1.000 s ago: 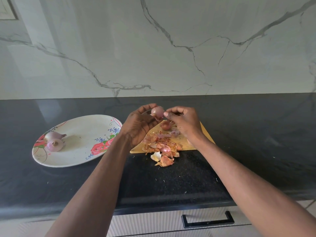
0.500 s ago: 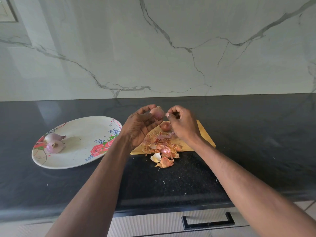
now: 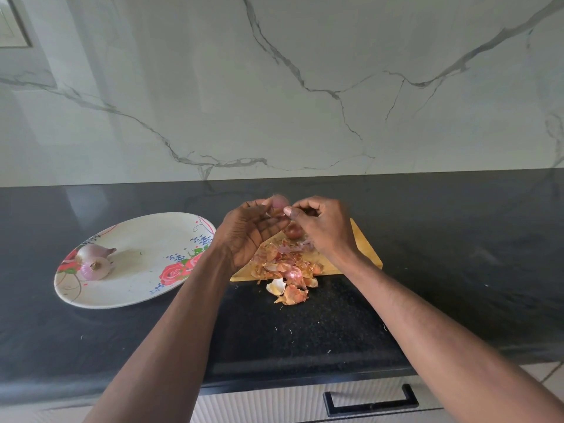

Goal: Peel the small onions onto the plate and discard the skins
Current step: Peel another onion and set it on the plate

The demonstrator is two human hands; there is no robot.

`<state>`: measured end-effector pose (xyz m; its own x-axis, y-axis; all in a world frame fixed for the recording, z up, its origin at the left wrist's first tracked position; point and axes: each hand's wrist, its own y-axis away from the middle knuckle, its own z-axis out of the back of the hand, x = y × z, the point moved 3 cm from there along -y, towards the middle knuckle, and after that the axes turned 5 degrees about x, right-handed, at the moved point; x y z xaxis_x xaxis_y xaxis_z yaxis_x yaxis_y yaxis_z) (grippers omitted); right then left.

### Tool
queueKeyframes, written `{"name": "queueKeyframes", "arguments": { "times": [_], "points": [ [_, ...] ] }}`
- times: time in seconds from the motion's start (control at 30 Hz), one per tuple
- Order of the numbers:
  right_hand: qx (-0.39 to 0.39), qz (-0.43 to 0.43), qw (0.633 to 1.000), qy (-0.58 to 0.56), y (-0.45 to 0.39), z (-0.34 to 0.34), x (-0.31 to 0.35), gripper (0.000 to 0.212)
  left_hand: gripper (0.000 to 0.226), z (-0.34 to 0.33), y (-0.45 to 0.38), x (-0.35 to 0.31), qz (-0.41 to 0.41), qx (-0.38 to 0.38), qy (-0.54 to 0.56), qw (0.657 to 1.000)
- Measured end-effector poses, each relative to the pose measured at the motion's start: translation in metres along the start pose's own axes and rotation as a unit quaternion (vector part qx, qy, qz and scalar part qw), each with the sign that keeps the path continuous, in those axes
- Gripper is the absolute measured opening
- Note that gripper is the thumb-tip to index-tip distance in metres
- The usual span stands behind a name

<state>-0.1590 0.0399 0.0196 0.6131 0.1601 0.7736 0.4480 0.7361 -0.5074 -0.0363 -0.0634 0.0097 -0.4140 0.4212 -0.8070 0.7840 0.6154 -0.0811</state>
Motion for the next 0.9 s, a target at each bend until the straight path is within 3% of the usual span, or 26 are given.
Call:
{"name": "queueKeyframes", "arguments": {
  "times": [0.37, 0.5, 0.8, 0.9],
  "points": [
    [-0.02, -0.053, 0.998, -0.035, -0.0047, 0.0039, -0.005, 0.004, 0.023, -0.004, 0.0018, 0.003, 0.024, 0.009, -0.052, 0.998],
    [-0.041, -0.01, 0.999, 0.004, -0.0037, 0.0028, -0.0049, 0.015, 0.022, -0.0037, 0.0018, 0.0022, 0.018, 0.009, -0.058, 0.998],
    [-0.047, 0.088, 0.988, 0.117, 0.001, 0.0003, -0.0015, 0.004, 0.022, -0.0079, 0.0034, 0.0022, 0.011, 0.016, -0.063, 0.998],
    [-0.049, 0.111, 0.981, 0.152, 0.0022, -0.0029, -0.0031, 0.009, 0.022, -0.0086, 0.0044, 0.0031, 0.012, 0.026, -0.071, 0.997]
  ]
}}
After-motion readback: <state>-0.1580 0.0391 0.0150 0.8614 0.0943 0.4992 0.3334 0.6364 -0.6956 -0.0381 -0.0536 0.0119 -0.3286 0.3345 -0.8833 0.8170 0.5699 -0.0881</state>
